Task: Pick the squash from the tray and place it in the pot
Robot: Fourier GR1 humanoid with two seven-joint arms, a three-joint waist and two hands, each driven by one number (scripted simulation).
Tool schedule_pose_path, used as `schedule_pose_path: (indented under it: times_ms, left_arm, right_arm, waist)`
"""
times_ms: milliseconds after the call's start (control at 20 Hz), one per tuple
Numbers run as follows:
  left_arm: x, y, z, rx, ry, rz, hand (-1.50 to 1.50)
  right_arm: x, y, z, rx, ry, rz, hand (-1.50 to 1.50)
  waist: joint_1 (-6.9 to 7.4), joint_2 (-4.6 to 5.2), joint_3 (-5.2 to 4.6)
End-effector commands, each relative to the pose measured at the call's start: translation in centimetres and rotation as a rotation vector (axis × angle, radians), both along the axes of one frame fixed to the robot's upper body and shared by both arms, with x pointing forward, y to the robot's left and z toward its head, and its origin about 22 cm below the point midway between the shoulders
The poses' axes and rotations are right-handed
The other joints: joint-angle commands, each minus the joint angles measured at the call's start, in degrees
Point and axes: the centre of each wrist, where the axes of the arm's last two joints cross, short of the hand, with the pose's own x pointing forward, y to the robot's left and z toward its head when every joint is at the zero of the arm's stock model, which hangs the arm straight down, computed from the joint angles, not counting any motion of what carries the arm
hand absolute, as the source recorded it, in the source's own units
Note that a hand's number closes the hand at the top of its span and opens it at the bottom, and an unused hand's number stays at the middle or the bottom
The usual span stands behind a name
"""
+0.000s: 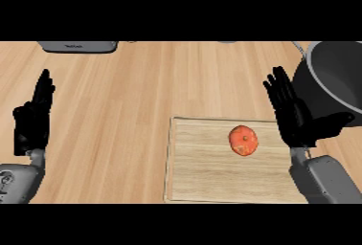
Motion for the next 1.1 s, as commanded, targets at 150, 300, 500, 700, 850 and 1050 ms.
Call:
schedule_pose_path:
  times_ms: [150, 300, 500, 700, 850, 1050]
  left_arm:
    - [0.7, -2.1, 2.9, -0.152, -0.072, -0.098, 0.00]
    - [0.5, -2.3, 1.9, -0.198, -0.044, -0.102, 0.00]
    - [-1.6, -4.6, 2.2, -0.314, -0.030, -0.170, 0.00]
    - [0.3, -2.7, 2.7, -0.318, -0.036, -0.158, 0.00]
    - [-1.0, -2.3, 3.7, -0.289, -0.039, -0.126, 0.00]
    - [-0.5, -2.4, 3.1, -0.299, -0.030, -0.132, 0.00]
  right_arm:
    - [3.3, -6.8, 1.3, -0.165, -0.160, -0.021, 1.50]
    - [2.0, -11.5, 4.7, -0.775, -0.233, 0.046, 1.50]
    - [0.0, -11.8, -5.0, -0.533, -0.271, -0.157, -1.50]
    - [1.5, -14.2, -4.0, -0.473, -0.413, -0.087, -1.50]
    - [0.3, -14.6, -0.6, -0.535, -0.424, 0.025, -1.50]
    - [1.7, -12.6, 2.8, -0.653, -0.293, 0.152, -1.50]
  waist:
    - [0.57, 0.21, 0.68]
    - [0.66, -0.03, -1.53]
    - [1.11, 0.11, 0.78]
    - [-0.07, 0.18, 0.65]
    - [-0.70, -0.27, 0.57]
    - [-0.89, -0.31, 0.48]
